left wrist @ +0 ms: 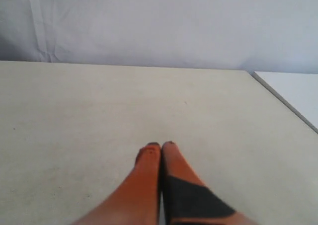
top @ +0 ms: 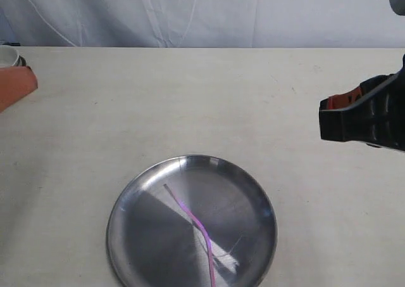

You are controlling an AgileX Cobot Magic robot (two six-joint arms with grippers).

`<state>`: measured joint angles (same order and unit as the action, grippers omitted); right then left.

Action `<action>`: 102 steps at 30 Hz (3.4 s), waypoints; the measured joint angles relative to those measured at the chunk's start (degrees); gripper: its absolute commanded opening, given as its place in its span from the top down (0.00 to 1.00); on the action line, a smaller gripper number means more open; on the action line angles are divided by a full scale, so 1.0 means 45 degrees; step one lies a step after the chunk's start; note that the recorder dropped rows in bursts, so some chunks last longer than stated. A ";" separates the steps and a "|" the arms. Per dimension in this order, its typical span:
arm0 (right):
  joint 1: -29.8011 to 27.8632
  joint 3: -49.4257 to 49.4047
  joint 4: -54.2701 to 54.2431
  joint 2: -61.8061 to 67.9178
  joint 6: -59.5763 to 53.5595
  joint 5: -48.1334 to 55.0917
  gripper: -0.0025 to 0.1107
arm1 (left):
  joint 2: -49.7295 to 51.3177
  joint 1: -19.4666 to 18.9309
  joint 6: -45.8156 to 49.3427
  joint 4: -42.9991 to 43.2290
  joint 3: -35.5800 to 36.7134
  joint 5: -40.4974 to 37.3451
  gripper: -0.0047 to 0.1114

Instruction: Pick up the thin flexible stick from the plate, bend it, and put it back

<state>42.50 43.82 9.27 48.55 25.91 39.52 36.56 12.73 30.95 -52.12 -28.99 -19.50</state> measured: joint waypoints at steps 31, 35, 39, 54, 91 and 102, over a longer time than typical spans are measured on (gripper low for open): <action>-0.8139 -0.4720 -0.0161 -0.6823 0.0006 -0.3964 0.99 | -0.0036 0.0000 0.0000 0.0326 0.0026 -0.0364 0.96; -0.8373 -0.5720 -0.0083 -0.7373 0.0006 -0.3964 0.99 | -0.0036 0.0000 0.0000 0.0326 0.0026 -0.0364 0.96; -0.8373 -0.6184 -0.0054 -0.7492 0.0006 -0.4154 0.99 | -0.0036 0.0000 0.0000 0.0345 0.0026 -0.0364 0.96; -0.8287 -0.8118 -0.1499 -0.8969 -0.3917 -0.4736 0.99 | -0.0036 0.0000 0.0000 0.0430 0.0026 -0.0364 0.96; -0.8287 -0.9671 -0.2207 -1.0430 -0.4974 -0.4604 0.99 | -0.0036 0.0000 0.0000 0.0475 0.0026 -0.0364 0.96; -0.8287 -0.9671 -0.2207 -1.0430 -0.4974 -0.4604 0.99 | -0.0677 0.0000 -0.0118 0.2221 0.0607 0.3368 0.96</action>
<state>5.21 0.30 -0.67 1.62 3.53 18.80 33.52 12.73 30.42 -42.12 -26.26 -4.34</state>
